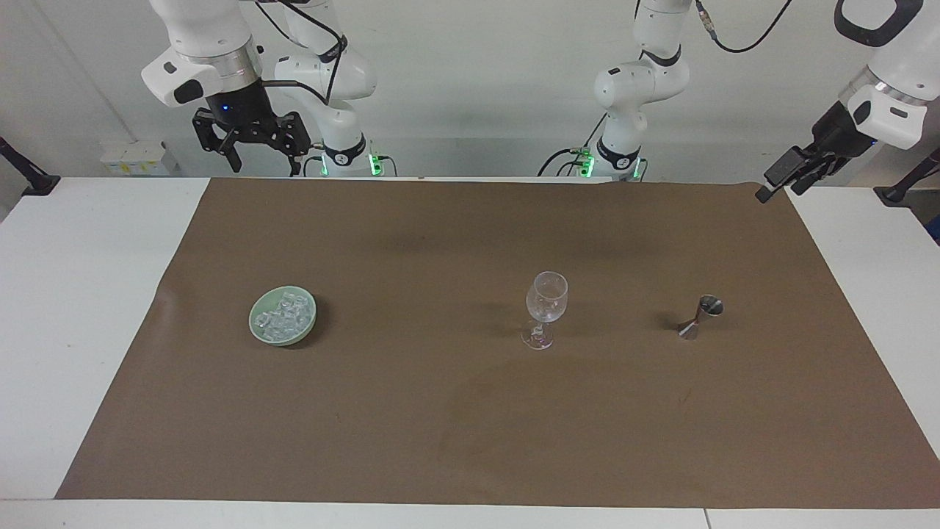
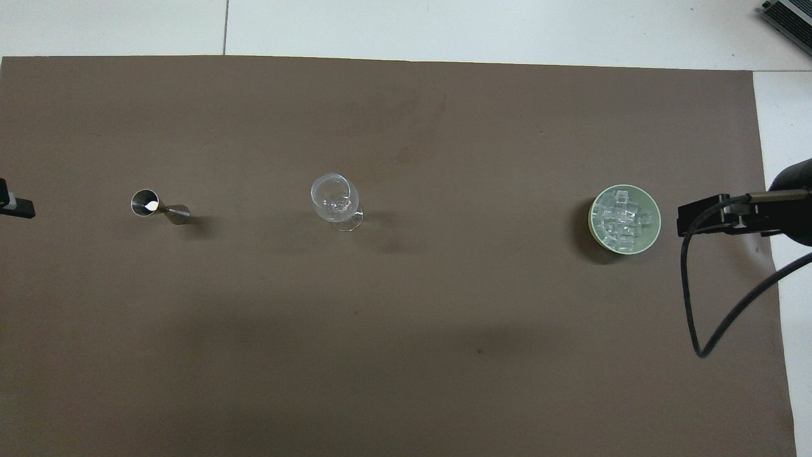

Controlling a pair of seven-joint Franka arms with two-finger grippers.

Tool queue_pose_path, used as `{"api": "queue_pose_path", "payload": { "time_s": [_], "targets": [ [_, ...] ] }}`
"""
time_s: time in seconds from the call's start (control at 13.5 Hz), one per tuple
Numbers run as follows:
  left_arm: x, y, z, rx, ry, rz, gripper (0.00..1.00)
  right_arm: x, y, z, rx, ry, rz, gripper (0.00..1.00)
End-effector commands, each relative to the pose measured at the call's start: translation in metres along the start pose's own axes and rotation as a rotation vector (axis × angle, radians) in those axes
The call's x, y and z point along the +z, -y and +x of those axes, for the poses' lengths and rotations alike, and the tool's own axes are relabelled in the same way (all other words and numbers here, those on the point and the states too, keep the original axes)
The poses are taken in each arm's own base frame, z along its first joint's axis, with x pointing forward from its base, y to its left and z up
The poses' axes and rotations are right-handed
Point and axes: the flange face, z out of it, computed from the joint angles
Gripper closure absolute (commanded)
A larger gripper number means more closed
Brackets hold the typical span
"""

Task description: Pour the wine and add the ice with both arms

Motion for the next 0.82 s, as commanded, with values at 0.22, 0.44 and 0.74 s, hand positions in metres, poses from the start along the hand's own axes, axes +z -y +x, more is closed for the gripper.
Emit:
{"api": "queue_pose_path", "payload": {
  "time_s": [0.22,0.44,0.74],
  "targets": [
    [0.070,0.073,0.035,-0.311,0.195,-0.209,0.00,0.000,-0.003,-0.006,-0.018,-0.006,0.022,0.00],
    [0.099,0.097,0.033,-0.487,0.284,-0.309,0.00,0.000,-0.003,-0.006,-0.018,-0.006,0.022,0.00],
    [0.116,0.098,0.030,-0.626,0.360,-0.396,0.00,0.001,-0.003,-0.006,-0.018,-0.004,0.022,0.00]
  ]
}}
